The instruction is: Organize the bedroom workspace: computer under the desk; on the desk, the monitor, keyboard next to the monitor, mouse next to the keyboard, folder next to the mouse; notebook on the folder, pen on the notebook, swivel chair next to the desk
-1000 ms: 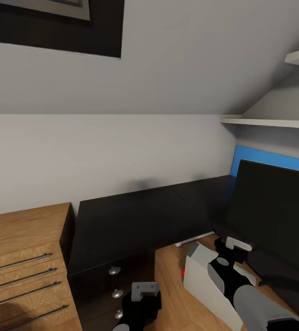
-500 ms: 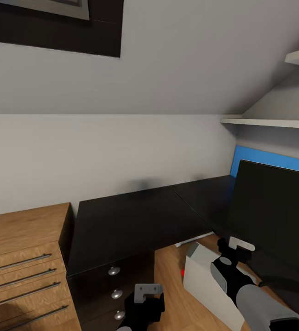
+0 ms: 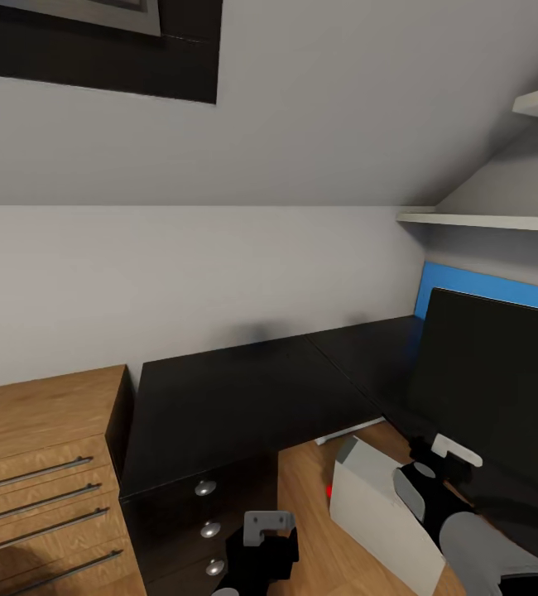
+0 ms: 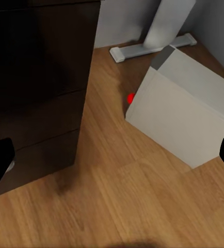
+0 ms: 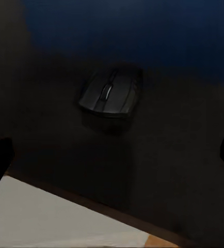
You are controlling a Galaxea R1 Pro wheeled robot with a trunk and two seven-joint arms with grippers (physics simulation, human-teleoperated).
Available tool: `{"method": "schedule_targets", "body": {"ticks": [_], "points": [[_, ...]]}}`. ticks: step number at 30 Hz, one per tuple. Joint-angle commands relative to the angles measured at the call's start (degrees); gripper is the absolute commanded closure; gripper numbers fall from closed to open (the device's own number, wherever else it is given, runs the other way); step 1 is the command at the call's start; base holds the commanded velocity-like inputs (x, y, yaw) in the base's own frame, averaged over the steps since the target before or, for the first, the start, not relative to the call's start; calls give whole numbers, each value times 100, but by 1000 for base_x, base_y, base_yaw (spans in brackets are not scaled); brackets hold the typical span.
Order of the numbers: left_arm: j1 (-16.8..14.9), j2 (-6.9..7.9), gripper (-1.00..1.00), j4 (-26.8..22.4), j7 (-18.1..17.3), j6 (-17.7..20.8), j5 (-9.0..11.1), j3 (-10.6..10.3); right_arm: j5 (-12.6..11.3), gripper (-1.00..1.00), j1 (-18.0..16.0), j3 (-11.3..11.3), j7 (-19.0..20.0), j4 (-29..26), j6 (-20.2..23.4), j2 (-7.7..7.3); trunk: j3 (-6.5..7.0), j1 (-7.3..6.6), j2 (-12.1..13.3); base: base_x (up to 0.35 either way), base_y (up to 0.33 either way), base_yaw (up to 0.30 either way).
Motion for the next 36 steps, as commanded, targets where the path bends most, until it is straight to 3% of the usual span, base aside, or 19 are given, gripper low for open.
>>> {"method": "schedule_targets", "body": {"ticks": [1,12,29,36], "points": [[-7,-1,-100,-7,39,22,23,-8,-95,-100,-4,41,-16,0,-32,-13,-7,0,-4,0,0,0],[-7,-25,-100,-3,39,24,35,1,-154,-100,-4,36,-13,-8,-58,-18,-7,0,-4,0,0,0],[-7,-43,-100,-3,48,31,35,2,-155,-100,-4,44,-13,-9,-60,-9,-312,373,-686,0,0,0],[-7,-42,-100,1,48,29,35,2,-155,-100,-4,45,-9,-22,-68,-9,-312,373,-686,0,0,0]]}}
